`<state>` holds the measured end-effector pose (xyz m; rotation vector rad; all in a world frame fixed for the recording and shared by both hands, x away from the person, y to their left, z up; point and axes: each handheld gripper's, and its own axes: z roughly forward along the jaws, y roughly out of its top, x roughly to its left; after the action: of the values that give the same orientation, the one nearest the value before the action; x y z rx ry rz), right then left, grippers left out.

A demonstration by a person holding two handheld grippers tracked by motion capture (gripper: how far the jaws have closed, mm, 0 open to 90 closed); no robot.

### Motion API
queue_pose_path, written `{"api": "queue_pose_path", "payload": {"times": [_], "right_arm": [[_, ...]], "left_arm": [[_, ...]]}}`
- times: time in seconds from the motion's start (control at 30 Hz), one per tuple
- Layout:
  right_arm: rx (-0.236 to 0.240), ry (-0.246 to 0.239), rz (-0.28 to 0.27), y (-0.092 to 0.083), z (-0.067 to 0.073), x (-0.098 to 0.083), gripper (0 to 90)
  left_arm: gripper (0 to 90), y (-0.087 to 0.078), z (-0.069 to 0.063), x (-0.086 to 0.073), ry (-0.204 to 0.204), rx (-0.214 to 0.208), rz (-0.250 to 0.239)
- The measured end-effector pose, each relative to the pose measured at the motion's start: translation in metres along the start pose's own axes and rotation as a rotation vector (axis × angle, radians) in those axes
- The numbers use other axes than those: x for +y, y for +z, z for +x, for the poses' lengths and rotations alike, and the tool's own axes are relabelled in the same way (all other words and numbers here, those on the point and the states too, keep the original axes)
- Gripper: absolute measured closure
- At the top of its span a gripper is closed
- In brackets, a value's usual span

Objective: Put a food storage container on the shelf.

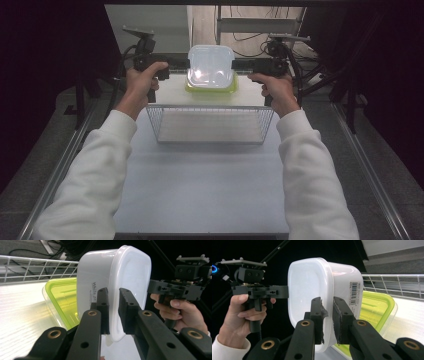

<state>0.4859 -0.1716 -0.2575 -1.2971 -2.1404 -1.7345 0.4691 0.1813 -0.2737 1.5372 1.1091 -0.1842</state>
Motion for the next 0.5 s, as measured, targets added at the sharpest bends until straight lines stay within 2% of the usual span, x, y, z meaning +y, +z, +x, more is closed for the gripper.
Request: {"api": "queue_pose_path", "payload": {"times": [0.27,0.5], "right_arm": [[0.024,0.068,-0.015,0.004,-0.01,0.004,77.5],[0.008,0.123,-0.017,0.011,-0.015,0.011,76.1]], "left_arm": [[79.5,0.004,0.011,0.006,-0.071,-0.038,-0.003],[79.3,0.008,0.022,0.012,-0.137,-0.073,-0.001]]}}
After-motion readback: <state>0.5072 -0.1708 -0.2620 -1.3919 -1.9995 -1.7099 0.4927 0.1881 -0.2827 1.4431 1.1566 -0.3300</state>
